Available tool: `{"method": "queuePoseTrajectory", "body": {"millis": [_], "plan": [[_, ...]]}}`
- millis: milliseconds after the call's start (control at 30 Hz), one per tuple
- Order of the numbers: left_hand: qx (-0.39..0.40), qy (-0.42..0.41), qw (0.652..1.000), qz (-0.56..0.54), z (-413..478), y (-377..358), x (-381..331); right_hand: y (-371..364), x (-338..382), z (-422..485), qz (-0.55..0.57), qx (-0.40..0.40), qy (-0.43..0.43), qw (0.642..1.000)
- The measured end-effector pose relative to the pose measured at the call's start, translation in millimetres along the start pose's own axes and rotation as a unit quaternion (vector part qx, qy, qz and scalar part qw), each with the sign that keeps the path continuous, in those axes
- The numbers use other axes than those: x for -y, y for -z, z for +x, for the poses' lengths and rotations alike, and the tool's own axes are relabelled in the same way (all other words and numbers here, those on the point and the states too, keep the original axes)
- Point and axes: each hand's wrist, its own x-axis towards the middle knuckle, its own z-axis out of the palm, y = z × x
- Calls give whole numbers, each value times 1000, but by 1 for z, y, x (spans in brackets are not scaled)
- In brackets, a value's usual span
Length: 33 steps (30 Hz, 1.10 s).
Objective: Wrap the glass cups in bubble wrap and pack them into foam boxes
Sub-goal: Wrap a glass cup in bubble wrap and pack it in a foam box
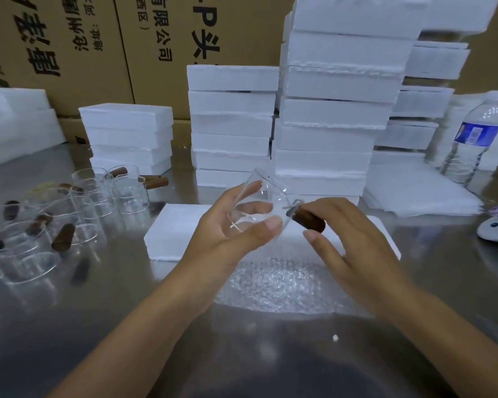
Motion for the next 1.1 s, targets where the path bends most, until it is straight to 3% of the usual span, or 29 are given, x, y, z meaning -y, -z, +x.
{"method": "queuePoseTrajectory", "body": {"millis": [133, 333, 567, 733, 933, 1100], "plan": [[7, -12, 998, 57, -4, -6, 3, 1, -1, -1, 5, 41, -10, 999], [-3, 5, 997, 71, -7, -16, 11, 11, -9, 3, -113, -43, -3, 993], [-52, -59, 973, 216, -6, -28, 14, 20, -39, 3, -63, -122, -151, 979], [-30, -101, 924, 369, 11, -50, 20, 20, -51, 2, -34, -132, -184, 973], [-27, -126, 825, 550, 30, -59, 31, 18, -53, 1, -69, -142, -171, 973], [-23, -142, 807, 573, 30, -54, 31, 19, -49, 3, -60, -144, -169, 973]]}}
